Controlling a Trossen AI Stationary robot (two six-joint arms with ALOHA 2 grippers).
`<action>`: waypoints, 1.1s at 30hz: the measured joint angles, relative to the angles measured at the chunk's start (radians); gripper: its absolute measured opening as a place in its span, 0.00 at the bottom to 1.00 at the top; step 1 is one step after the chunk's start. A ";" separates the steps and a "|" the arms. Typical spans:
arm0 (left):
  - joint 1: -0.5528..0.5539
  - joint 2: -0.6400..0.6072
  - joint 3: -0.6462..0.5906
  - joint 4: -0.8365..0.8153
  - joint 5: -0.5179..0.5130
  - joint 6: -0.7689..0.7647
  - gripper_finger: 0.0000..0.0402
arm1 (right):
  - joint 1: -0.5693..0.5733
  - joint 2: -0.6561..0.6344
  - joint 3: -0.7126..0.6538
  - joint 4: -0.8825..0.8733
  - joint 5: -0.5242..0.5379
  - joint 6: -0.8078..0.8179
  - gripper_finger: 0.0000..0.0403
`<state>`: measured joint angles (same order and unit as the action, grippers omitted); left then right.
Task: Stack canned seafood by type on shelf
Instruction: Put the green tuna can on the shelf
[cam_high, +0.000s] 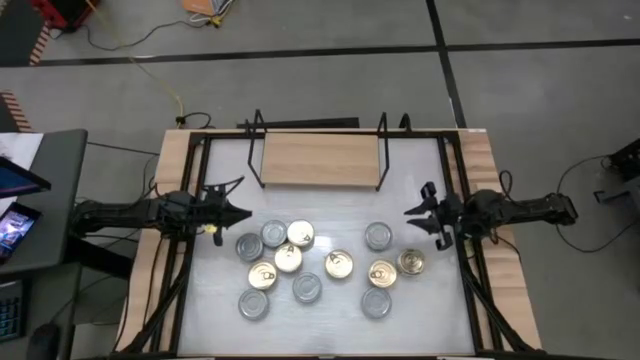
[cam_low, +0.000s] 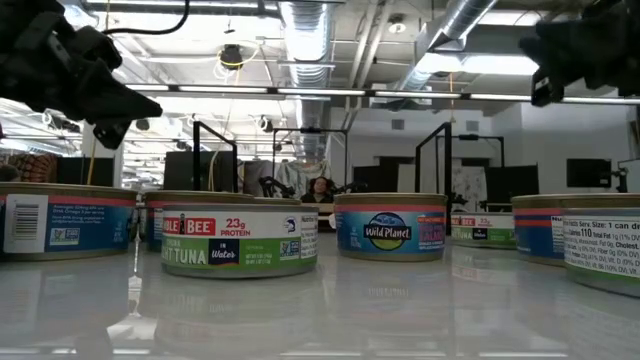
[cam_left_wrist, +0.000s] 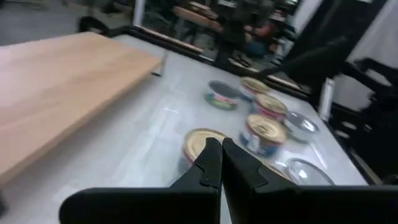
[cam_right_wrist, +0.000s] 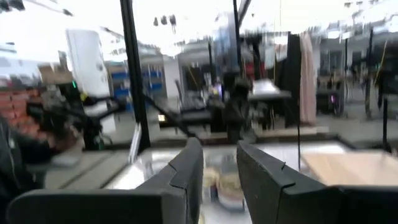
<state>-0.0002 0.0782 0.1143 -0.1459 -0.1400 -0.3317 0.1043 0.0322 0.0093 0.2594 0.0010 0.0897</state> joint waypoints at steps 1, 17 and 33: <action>0.000 0.000 0.000 0.000 -0.020 -0.006 0.00 | 0.000 0.000 0.000 0.017 0.000 0.014 0.32; 0.000 0.000 0.002 0.000 -0.186 -0.097 0.00 | -0.001 0.000 0.000 0.030 0.080 -0.012 0.32; 0.000 0.000 0.002 0.485 0.070 0.158 0.00 | 0.000 0.007 0.000 0.089 0.465 0.167 0.32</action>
<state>-0.0006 0.0782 0.1167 0.3396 -0.0699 -0.1734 0.1043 0.0390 0.0097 0.3480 0.4658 0.2562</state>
